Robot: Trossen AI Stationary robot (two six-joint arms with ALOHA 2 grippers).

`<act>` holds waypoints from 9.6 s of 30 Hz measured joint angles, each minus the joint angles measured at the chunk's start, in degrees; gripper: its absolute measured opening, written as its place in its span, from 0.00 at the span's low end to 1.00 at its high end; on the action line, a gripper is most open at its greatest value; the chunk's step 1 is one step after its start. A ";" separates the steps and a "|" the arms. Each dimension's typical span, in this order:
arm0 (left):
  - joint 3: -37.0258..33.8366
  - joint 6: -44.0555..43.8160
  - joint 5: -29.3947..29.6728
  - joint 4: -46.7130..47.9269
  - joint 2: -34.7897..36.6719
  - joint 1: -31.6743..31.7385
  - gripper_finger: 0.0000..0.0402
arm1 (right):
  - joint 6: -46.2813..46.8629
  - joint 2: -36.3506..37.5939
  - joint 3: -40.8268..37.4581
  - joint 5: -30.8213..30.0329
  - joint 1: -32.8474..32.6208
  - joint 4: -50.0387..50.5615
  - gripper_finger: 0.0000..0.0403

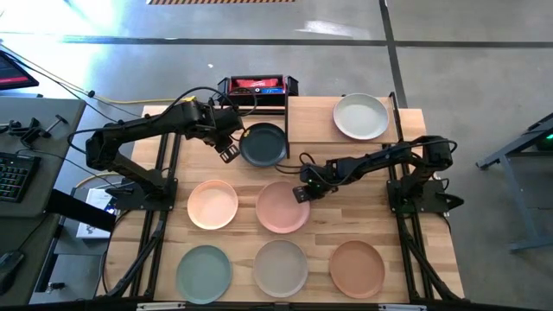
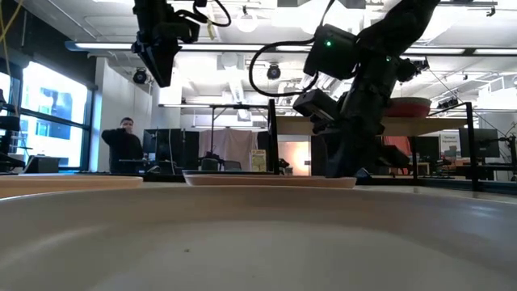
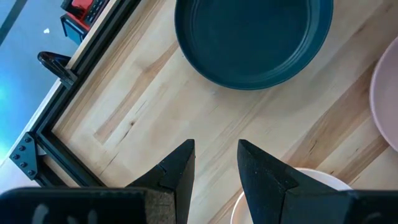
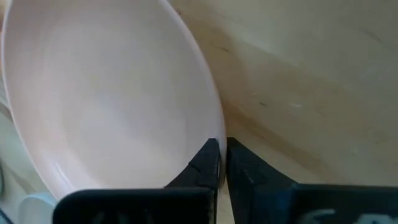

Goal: Place and stack plates onto a shelf
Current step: Stack the light pink plate on top of the white plate on the shelf, then adjust the stacked plates on the shelf, then stack the black plate on top of the light pink plate on the shelf

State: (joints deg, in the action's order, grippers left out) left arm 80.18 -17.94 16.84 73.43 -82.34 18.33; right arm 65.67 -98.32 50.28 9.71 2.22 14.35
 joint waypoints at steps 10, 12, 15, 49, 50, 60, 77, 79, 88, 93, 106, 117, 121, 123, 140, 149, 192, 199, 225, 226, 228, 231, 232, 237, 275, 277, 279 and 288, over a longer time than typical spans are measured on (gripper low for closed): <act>0.00 0.03 0.01 0.00 0.00 0.00 0.28 | -1.66 4.80 0.00 1.73 0.00 1.76 0.00; 0.00 0.03 0.02 -0.02 0.00 0.00 0.28 | -2.35 6.82 0.00 1.79 0.15 2.71 0.00; 0.00 0.03 0.04 -0.04 0.00 0.00 0.28 | -2.73 9.81 0.00 1.82 0.52 5.13 0.00; 0.00 0.03 -0.24 -0.46 0.01 0.00 0.28 | -7.75 50.16 0.00 -0.44 20.58 30.16 0.00; 0.00 0.03 -0.24 -0.46 -0.01 0.00 0.28 | -8.03 50.88 0.00 -0.42 21.54 30.52 0.00; 0.00 0.05 -0.24 -0.44 0.01 0.02 0.28 | -14.93 52.87 6.74 -2.10 32.59 40.05 0.00; 0.00 2.58 -0.22 -0.20 0.01 0.00 0.28 | -19.17 46.08 18.96 -2.39 51.66 53.71 0.00; 0.00 3.18 -0.21 -0.17 0.01 0.01 0.28 | -17.97 45.02 18.88 -0.90 53.65 53.79 0.00; 0.00 6.54 -0.18 -0.17 0.01 0.02 0.28 | -14.17 43.17 18.88 -1.23 59.15 57.10 0.00; 0.00 6.63 -0.19 -0.17 -0.01 0.00 0.28 | -9.86 43.18 18.88 -5.39 59.52 58.14 0.00; 0.00 6.65 -0.19 -0.20 0.00 0.01 0.28 | -3.16 42.39 18.86 -9.30 57.59 58.33 0.00; 0.00 8.14 -0.15 -0.20 0.01 0.02 0.28 | -1.56 38.75 18.84 -11.25 55.49 58.75 0.00; 0.00 8.12 -0.15 -0.20 0.01 0.00 0.28 | -2.47 38.22 18.84 -11.35 55.50 58.72 0.00; 0.00 8.13 -0.16 -0.20 0.01 0.00 0.28 | -2.54 38.27 18.84 -12.33 55.49 58.75 0.00; 0.00 8.12 -0.17 -0.20 0.01 0.00 0.28 | -2.60 38.31 18.84 -14.75 55.52 58.69 0.24; 0.00 8.12 -0.17 -0.21 0.01 0.02 0.28 | -4.78 38.42 19.78 -8.97 55.52 59.23 0.28; 0.00 8.12 -0.17 -0.21 0.00 0.02 0.28 | 0.71 21.70 17.27 -13.40 28.13 40.59 0.28; 0.00 8.12 -0.17 -0.22 0.00 0.00 0.28 | 1.14 21.92 17.46 -15.49 28.15 41.86 0.28; -3.50 6.12 -6.06 4.45 0.04 -1.40 0.28 | 4.71 21.92 17.57 -6.20 16.42 41.65 0.28; -4.45 6.03 -6.22 4.79 0.06 -1.87 0.28 | 5.54 21.92 17.57 -6.18 14.89 41.38 0.28; -7.02 5.82 -6.60 5.07 0.06 -3.00 0.28 | 6.91 21.92 17.57 -6.21 11.95 40.91 0.28; -10.46 4.32 -7.05 4.95 0.01 -4.74 0.28 | 8.07 21.92 17.57 -6.21 8.33 40.27 0.28; -11.56 3.85 -7.05 5.01 0.01 -5.26 0.28 | 8.46 21.92 17.57 -6.25 7.20 40.07 0.28; -15.56 -0.47 -7.64 4.64 0.01 -7.51 0.28 | 9.02 21.83 17.55 -8.67 2.90 39.54 0.28; -16.17 39.68 -5.74 -33.61 -13.54 -5.67 0.27 | 3.50 21.76 17.29 -13.22 -8.76 39.56 0.28; -16.17 40.09 -5.74 -34.02 -14.79 -5.29 0.27 | 3.51 21.76 17.29 -13.36 -8.76 39.56 0.28; -16.17 41.66 -5.75 -33.98 -16.05 -5.07 0.27 | 3.52 21.76 17.29 -14.13 -8.76 39.56 0.28; -16.17 44.75 -5.25 -34.19 -20.13 -4.83 0.27 | 4.75 21.76 17.29 -15.52 -8.76 39.56 0.28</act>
State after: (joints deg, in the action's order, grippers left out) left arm 64.01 26.81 11.59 39.24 -102.46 13.50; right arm 70.42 -76.55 67.57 -5.80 -6.55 53.91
